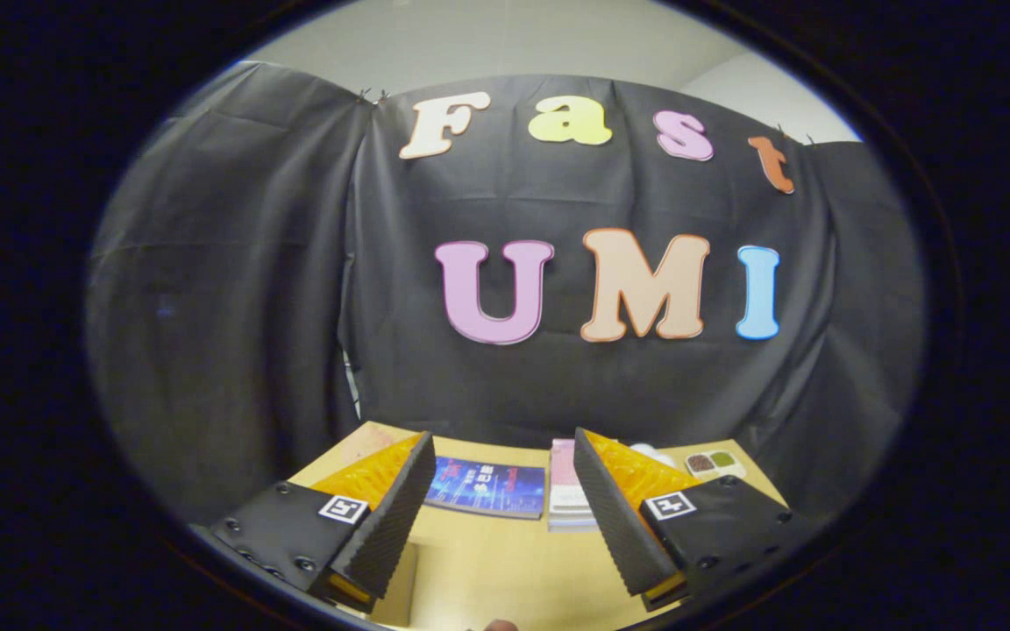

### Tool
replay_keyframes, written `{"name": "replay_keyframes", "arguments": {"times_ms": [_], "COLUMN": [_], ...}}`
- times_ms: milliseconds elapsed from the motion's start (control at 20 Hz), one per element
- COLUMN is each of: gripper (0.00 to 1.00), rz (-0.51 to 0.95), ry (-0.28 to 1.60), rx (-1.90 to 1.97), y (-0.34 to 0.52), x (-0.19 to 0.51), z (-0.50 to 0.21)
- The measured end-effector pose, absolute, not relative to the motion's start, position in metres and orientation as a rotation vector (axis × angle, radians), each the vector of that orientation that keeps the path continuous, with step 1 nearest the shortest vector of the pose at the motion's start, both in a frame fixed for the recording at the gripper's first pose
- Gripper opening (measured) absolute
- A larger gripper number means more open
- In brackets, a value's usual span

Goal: Open the storage box then place both shoes into the box .Put the left shoe in first, then the right shoe, with the right side of both shoes facing outward in a uniform manner.

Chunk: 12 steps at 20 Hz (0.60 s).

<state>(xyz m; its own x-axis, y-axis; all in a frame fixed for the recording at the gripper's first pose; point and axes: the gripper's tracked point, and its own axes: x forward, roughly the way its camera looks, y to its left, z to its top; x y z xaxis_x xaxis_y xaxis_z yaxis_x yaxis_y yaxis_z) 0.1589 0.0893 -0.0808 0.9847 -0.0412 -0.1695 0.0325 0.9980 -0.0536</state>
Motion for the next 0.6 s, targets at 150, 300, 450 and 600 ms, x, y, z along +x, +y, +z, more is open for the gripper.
{"name": "replay_keyframes", "arguments": {"times_ms": [150, 300, 450, 600], "gripper": [0.99, 0.99, 0.99, 0.99], "rz": [-0.055, -0.042, 0.020, 0.041], "ry": [0.141, 0.122, 0.089, 0.090], "rx": [-0.059, -0.075, -0.056, -0.059], "y": [0.061, 0.046, 0.049, 0.045], "x": [0.165, 0.166, 0.164, 0.162], "z": [-0.064, -0.054, -0.049, -0.051]}}
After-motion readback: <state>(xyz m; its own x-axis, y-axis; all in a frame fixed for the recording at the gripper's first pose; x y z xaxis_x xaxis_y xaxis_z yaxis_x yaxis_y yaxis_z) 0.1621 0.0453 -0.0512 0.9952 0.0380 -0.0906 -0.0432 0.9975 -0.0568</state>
